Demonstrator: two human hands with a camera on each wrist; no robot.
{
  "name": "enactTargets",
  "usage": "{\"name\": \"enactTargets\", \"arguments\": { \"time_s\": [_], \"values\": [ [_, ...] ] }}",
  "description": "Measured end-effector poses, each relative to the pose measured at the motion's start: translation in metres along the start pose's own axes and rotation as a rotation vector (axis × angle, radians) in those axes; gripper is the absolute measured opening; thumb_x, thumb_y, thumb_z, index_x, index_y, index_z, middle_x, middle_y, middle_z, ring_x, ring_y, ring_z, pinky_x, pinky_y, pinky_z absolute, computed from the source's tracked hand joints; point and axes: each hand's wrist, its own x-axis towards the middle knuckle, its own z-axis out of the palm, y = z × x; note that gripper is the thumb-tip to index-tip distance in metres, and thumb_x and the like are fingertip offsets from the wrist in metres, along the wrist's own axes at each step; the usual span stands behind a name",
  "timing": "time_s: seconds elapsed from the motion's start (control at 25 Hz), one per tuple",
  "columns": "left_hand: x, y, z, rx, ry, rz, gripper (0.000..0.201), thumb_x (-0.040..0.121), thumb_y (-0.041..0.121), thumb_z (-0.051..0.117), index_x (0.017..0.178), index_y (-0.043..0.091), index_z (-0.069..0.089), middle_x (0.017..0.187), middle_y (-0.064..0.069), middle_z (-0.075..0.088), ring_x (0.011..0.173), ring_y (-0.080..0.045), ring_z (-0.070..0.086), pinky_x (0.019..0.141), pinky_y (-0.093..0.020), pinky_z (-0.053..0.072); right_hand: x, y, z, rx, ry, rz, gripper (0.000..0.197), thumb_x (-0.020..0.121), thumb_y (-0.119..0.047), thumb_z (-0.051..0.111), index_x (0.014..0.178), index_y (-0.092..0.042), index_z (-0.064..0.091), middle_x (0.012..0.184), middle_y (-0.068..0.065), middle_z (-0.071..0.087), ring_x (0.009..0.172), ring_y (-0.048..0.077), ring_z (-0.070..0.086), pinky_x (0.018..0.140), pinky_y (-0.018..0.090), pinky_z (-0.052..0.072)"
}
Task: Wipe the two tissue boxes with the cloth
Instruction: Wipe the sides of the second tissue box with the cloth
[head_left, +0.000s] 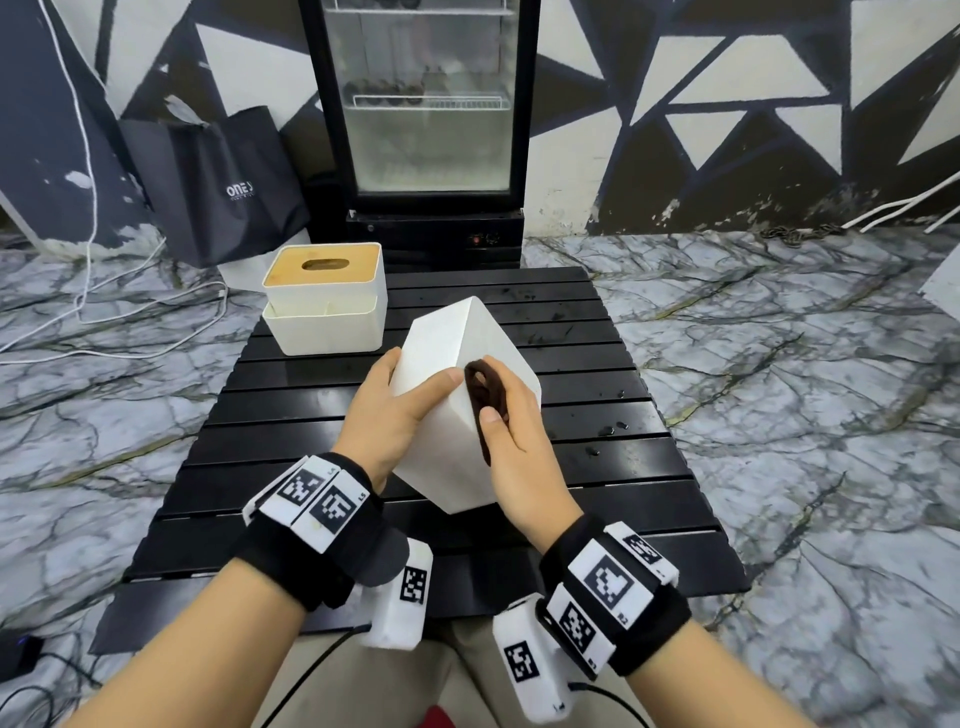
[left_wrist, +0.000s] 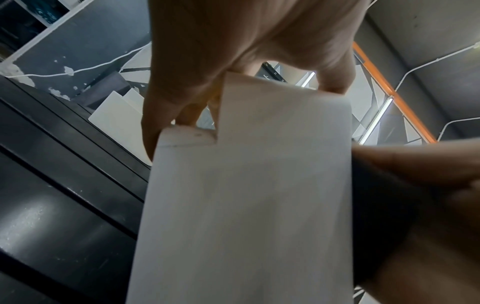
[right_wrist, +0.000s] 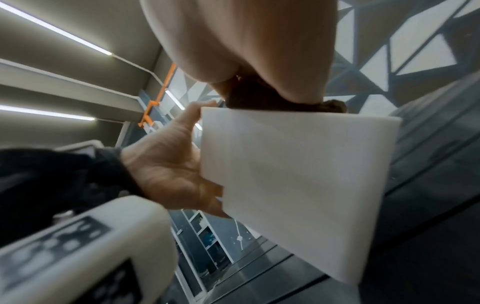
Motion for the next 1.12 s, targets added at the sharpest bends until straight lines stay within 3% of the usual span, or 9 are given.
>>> {"name": "enactTargets", "arguments": {
  "time_s": [0.12, 0.24, 0.32, 0.44, 0.6, 0.68, 0.72, 0.88, 1.12],
  "values": [
    [0.001, 0.001, -0.002, -0.001, -0.031, -0.011, 0.067, 0.048, 0.057, 0.071, 0.107, 0.027, 0.059, 0.108, 0.001, 0.068, 0.1, -0.018, 0.065, 0.092, -0.039, 0.052, 0.01, -0.005, 0.002, 0.007, -0.042, -0.068, 0.041, 0.085, -0.019, 0.034, 0.117, -0.045, 0.036, 0.121, -0.026, 0.041, 0.127, 0.006, 0.036, 0.11, 0.028, 0.027],
    [0.004, -0.002, -0.002, 0.031, -0.016, -0.023, 0.098, 0.046, 0.065, 0.075, 0.129, 0.021, 0.049, 0.121, 0.001, 0.062, 0.109, -0.02, 0.061, 0.098, -0.045, 0.048, 0.018, 0.002, -0.004, -0.005, -0.025, -0.038, 0.042, 0.085, -0.022, 0.034, 0.123, -0.038, 0.036, 0.123, -0.024, 0.039, 0.127, 0.003, 0.034, 0.111, 0.028, 0.025],
    [0.005, -0.004, -0.002, 0.041, -0.018, -0.031, 0.112, 0.041, 0.071, 0.077, 0.135, 0.02, 0.044, 0.127, 0.001, 0.059, 0.113, -0.02, 0.059, 0.1, -0.045, 0.046, 0.014, 0.004, -0.002, 0.014, -0.006, -0.017, 0.043, 0.084, -0.024, 0.034, 0.125, -0.037, 0.035, 0.128, -0.016, 0.041, 0.127, 0.003, 0.034, 0.11, 0.027, 0.025],
    [0.006, -0.004, 0.0, 0.032, -0.028, -0.033, 0.107, 0.042, 0.065, 0.078, 0.134, 0.022, 0.045, 0.125, 0.003, 0.061, 0.113, -0.017, 0.059, 0.101, -0.043, 0.046, 0.013, -0.002, 0.002, 0.021, -0.012, -0.062, 0.043, 0.086, -0.02, 0.034, 0.126, -0.035, 0.035, 0.131, -0.009, 0.041, 0.128, 0.006, 0.035, 0.11, 0.025, 0.026],
    [0.008, -0.001, 0.004, 0.081, -0.024, -0.036, 0.11, 0.042, 0.064, 0.076, 0.138, 0.023, 0.04, 0.129, 0.004, 0.057, 0.116, -0.017, 0.056, 0.102, -0.042, 0.044, 0.037, -0.001, -0.012, -0.006, -0.014, -0.059, 0.041, 0.094, -0.005, 0.035, 0.128, -0.028, 0.037, 0.121, -0.021, 0.039, 0.117, -0.012, 0.035, 0.1, 0.005, 0.024],
    [0.007, -0.001, 0.004, 0.081, -0.015, -0.043, 0.113, 0.041, 0.064, 0.075, 0.14, 0.023, 0.038, 0.131, 0.005, 0.054, 0.117, -0.017, 0.055, 0.102, -0.042, 0.044, 0.044, 0.005, -0.018, -0.038, -0.007, -0.014, 0.043, 0.094, -0.003, 0.035, 0.13, -0.027, 0.036, 0.122, -0.016, 0.038, 0.11, -0.019, 0.035, 0.093, -0.003, 0.023],
    [0.007, -0.001, 0.004, 0.08, -0.012, -0.046, 0.113, 0.04, 0.064, 0.075, 0.14, 0.023, 0.038, 0.131, 0.005, 0.054, 0.116, -0.018, 0.056, 0.102, -0.042, 0.044, 0.045, 0.01, -0.021, -0.046, 0.009, 0.027, 0.044, 0.094, -0.004, 0.035, 0.132, -0.025, 0.036, 0.123, -0.012, 0.037, 0.109, -0.017, 0.036, 0.094, -0.002, 0.024],
    [0.003, 0.002, 0.008, 0.082, -0.004, -0.037, 0.12, 0.038, 0.062, 0.073, 0.143, 0.022, 0.032, 0.133, 0.005, 0.051, 0.116, -0.016, 0.054, 0.103, -0.04, 0.044, 0.037, 0.027, -0.028, -0.029, 0.084, 0.139, 0.043, 0.096, -0.005, 0.033, 0.134, -0.026, 0.032, 0.129, -0.01, 0.033, 0.122, 0.004, 0.034, 0.107, 0.021, 0.023],
    [-0.002, 0.007, 0.014, 0.12, -0.025, -0.021, 0.116, 0.037, 0.061, 0.072, 0.14, 0.023, 0.036, 0.128, 0.006, 0.055, 0.114, -0.017, 0.055, 0.101, -0.04, 0.045, 0.016, 0.023, -0.024, 0.074, 0.152, 0.184, 0.041, 0.095, -0.008, 0.034, 0.122, -0.039, 0.035, 0.136, -0.005, 0.036, 0.124, 0.007, 0.035, 0.111, 0.031, 0.026]
  ]
}}
